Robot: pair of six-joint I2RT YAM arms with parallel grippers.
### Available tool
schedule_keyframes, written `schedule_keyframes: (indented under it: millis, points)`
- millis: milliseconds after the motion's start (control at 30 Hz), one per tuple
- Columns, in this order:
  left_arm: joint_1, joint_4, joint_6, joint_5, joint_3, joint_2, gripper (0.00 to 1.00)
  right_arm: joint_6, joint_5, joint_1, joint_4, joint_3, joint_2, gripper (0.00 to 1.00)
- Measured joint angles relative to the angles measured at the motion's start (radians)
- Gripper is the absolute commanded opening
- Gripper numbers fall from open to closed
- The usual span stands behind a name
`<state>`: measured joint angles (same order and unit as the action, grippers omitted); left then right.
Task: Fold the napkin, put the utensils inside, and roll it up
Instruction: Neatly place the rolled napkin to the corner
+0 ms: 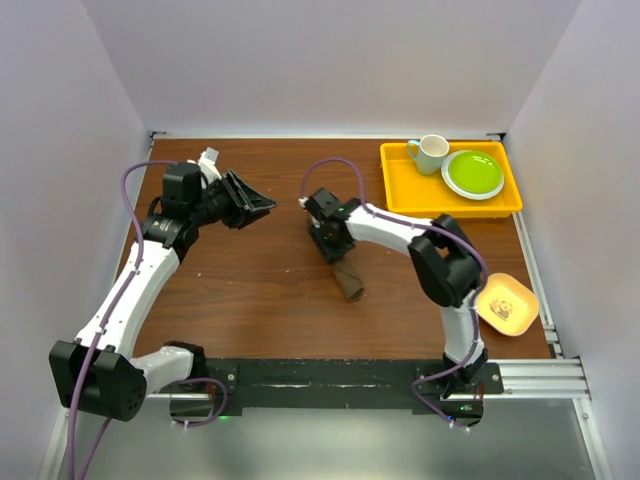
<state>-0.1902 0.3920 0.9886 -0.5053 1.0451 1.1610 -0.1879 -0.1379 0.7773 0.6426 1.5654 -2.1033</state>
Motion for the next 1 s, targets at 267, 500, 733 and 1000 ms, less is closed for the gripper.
schedule_keyframes:
  millis: [267, 500, 733, 1000]
  points:
    - [-0.008, -0.040, 0.023, -0.011, -0.076, -0.077, 0.43, -0.056, -0.006, -0.102, -0.082, -0.481, 0.346, 0.42]
    - [-0.009, -0.046, 0.031, -0.016, -0.105, -0.111, 0.43, -0.118, 0.002, -0.133, -0.019, -0.625, 0.489, 0.50]
    - [-0.009, -0.047, 0.042, -0.023, -0.105, -0.114, 0.43, -0.138, 0.002, -0.188, 0.046, -0.625, 0.488, 0.52]
    - [-0.016, -0.047, 0.046, -0.031, -0.105, -0.114, 0.43, -0.140, 0.006, -0.241, 0.066, -0.623, 0.473, 0.62]
